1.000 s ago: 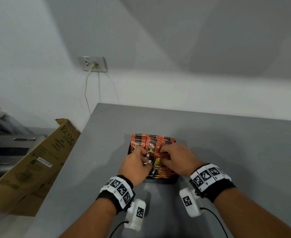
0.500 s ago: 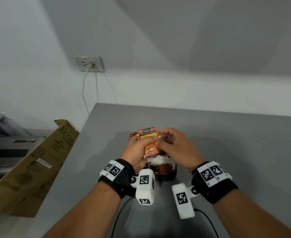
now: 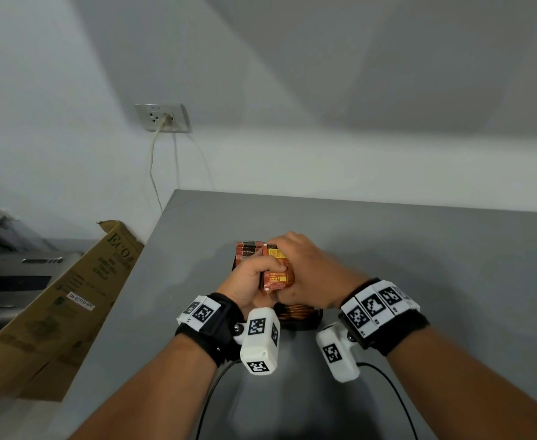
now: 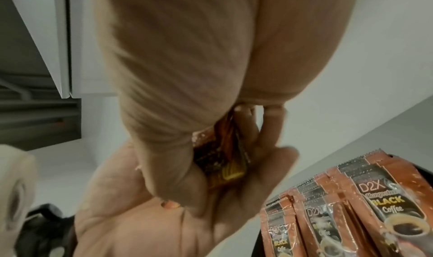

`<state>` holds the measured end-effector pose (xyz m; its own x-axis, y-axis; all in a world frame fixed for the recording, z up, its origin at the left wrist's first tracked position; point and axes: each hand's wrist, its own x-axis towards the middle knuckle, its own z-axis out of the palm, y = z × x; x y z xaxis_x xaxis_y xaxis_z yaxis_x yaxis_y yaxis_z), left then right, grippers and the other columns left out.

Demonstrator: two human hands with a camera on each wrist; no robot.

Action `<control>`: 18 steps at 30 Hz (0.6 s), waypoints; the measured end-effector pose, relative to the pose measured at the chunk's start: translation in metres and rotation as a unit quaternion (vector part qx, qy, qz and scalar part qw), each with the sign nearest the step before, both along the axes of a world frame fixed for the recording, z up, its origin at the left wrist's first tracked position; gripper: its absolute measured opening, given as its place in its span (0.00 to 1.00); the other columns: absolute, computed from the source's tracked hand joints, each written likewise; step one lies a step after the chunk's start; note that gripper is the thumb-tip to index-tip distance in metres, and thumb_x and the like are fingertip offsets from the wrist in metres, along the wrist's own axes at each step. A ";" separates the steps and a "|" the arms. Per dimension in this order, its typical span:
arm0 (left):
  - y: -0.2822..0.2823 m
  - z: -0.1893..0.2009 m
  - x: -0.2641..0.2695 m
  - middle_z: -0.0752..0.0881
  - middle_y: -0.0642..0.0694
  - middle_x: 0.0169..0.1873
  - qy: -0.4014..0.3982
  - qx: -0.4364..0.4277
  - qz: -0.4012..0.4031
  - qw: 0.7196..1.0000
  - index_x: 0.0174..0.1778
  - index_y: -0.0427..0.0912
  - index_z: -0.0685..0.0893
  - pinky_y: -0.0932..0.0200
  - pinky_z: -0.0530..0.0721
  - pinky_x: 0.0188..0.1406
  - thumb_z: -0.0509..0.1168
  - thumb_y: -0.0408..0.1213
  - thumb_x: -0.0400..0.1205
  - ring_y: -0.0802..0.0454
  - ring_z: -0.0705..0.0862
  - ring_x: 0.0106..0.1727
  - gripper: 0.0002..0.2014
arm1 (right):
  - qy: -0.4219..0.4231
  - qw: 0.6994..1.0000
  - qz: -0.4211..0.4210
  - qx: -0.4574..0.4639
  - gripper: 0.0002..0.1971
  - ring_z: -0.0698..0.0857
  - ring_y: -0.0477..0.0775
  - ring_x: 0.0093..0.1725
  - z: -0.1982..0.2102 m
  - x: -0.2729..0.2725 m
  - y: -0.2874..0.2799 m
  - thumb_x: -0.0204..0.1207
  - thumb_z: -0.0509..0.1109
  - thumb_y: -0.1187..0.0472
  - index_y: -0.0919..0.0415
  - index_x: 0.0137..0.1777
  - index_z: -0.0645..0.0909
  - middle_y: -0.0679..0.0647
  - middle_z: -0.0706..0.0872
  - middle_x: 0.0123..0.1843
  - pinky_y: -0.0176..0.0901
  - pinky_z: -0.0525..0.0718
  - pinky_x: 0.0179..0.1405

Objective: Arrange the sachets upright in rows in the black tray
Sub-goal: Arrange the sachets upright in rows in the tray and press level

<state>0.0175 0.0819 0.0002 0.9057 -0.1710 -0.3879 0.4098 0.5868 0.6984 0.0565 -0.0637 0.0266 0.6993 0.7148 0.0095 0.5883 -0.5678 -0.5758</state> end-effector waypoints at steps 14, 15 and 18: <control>-0.007 -0.007 0.003 0.87 0.32 0.56 -0.013 0.061 0.051 0.997 0.72 0.37 0.77 0.49 0.88 0.41 0.80 0.31 0.69 0.39 0.89 0.49 0.35 | 0.152 0.910 -0.244 0.299 0.10 0.87 0.42 0.37 -0.005 0.000 -0.012 0.75 0.75 0.69 0.51 0.46 0.90 0.46 0.89 0.37 0.43 0.88 0.40; -0.007 -0.008 0.004 0.87 0.31 0.57 0.001 0.057 0.061 0.996 0.72 0.37 0.77 0.49 0.88 0.42 0.82 0.40 0.70 0.40 0.89 0.50 0.35 | 0.126 0.906 -0.265 0.304 0.09 0.87 0.45 0.37 -0.006 0.001 -0.013 0.75 0.75 0.67 0.50 0.44 0.89 0.48 0.90 0.38 0.45 0.88 0.39; -0.003 -0.005 0.007 0.87 0.33 0.48 0.042 0.012 0.086 0.995 0.60 0.41 0.85 0.52 0.85 0.38 0.77 0.56 0.71 0.43 0.86 0.42 0.28 | 0.109 0.892 -0.292 0.328 0.10 0.89 0.53 0.40 -0.005 0.000 -0.018 0.76 0.74 0.67 0.48 0.41 0.88 0.51 0.91 0.41 0.51 0.89 0.42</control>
